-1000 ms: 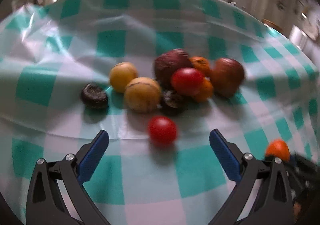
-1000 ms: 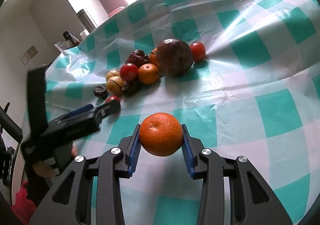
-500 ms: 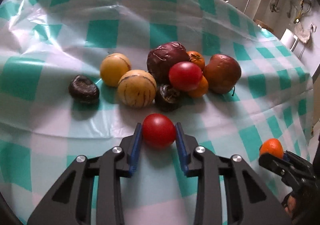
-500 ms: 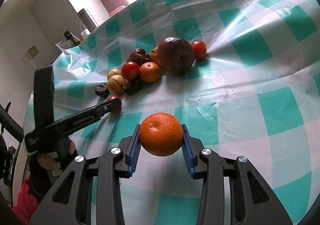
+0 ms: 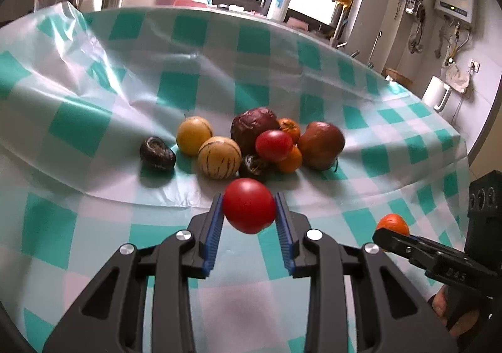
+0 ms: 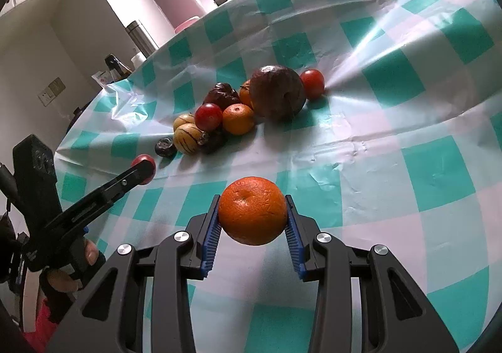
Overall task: Organize fruits
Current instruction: 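Carry the tomato and orange in both grippers down into the white box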
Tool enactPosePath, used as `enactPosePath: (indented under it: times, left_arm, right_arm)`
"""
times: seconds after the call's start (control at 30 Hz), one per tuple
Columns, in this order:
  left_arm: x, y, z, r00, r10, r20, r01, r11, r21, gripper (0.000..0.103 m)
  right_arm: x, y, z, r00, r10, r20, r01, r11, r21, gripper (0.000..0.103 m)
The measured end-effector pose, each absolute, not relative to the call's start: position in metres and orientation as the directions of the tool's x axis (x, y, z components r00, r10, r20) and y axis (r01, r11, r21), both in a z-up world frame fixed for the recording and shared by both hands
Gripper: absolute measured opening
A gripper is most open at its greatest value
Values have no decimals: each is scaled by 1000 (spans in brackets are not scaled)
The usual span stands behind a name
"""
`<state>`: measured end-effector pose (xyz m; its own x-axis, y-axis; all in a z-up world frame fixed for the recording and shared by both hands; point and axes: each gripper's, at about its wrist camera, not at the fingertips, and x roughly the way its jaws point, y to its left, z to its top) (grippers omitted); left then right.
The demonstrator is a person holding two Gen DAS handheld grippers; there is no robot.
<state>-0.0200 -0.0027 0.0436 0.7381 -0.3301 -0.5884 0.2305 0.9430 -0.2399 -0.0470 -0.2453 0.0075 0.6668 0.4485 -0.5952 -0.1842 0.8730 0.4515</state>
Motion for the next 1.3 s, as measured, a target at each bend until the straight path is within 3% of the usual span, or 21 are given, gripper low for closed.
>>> enactPosePath:
  times: [0.43,1.3]
  left_arm:
    - [-105,-47,51,746,-407,-528,361,912,-193,33]
    - [-244,-237,47,538,-617,-575,791,605,91,33]
  right_arm:
    - [-118,-258,19,717,467,-518,-228,859,459,39]
    - [-303,-429,5,870,171,-463,41,909,414,39]
